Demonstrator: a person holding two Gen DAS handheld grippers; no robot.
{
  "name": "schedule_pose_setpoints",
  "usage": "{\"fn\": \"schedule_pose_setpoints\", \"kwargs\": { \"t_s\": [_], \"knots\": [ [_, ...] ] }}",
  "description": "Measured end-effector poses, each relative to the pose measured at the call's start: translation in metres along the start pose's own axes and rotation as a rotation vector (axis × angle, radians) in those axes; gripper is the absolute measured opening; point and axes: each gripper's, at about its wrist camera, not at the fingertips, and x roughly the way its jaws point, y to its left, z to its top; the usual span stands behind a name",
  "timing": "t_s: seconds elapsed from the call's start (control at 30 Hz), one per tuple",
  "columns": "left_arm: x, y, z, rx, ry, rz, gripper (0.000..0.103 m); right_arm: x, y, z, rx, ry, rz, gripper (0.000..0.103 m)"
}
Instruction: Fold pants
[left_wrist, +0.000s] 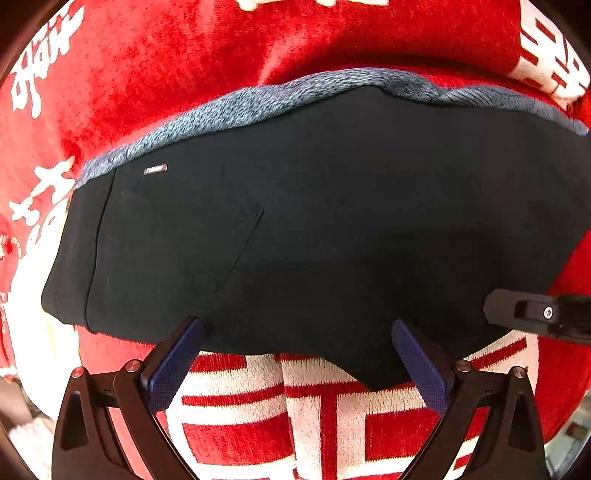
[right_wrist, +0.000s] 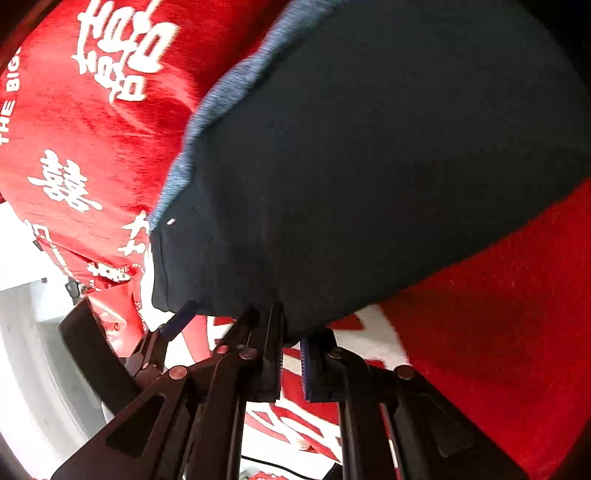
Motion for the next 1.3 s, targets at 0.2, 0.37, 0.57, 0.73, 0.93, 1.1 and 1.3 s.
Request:
{"fn": "schedule_pose_setpoints", "kwargs": {
  "t_s": [0.2, 0.37, 0.57, 0.73, 0.93, 1.1, 1.3],
  "knots": [
    [-0.022, 0.018, 0.023, -0.1, 0.002, -0.047, 0.102, -0.06, 0.025, 0.006, -0.232, -0.018, -0.175, 0.039],
    [-0.031, 0.005, 0.078, -0.08, -0.093, -0.021, 0.102, -0.11, 0.025, 0.079, -0.241, -0.15, -0.337, 0.038],
    [0.019, -0.023, 0.14, -0.073, -0.103, 0.071, 0.102, -0.102, 0.014, 0.157, -0.315, -0.188, -0.516, 0.038],
    [0.048, 0.01, 0.16, -0.254, -0.066, 0.024, 0.103, -0.106, -0.002, 0.186, -0.323, -0.223, -0.542, 0.033],
    [0.041, 0.058, 0.164, -0.303, -0.052, 0.198, 0.103, -0.133, -0.002, 0.187, -0.269, -0.25, -0.545, 0.036],
    [0.062, 0.098, 0.155, -0.335, 0.0, 0.215, 0.103, -0.159, -0.045, 0.184, -0.224, -0.254, -0.64, 0.039],
    [0.054, 0.085, 0.174, -0.301, 0.038, 0.247, 0.103, -0.195, -0.069, 0.172, -0.14, -0.29, -0.623, 0.042]
  ]
}}
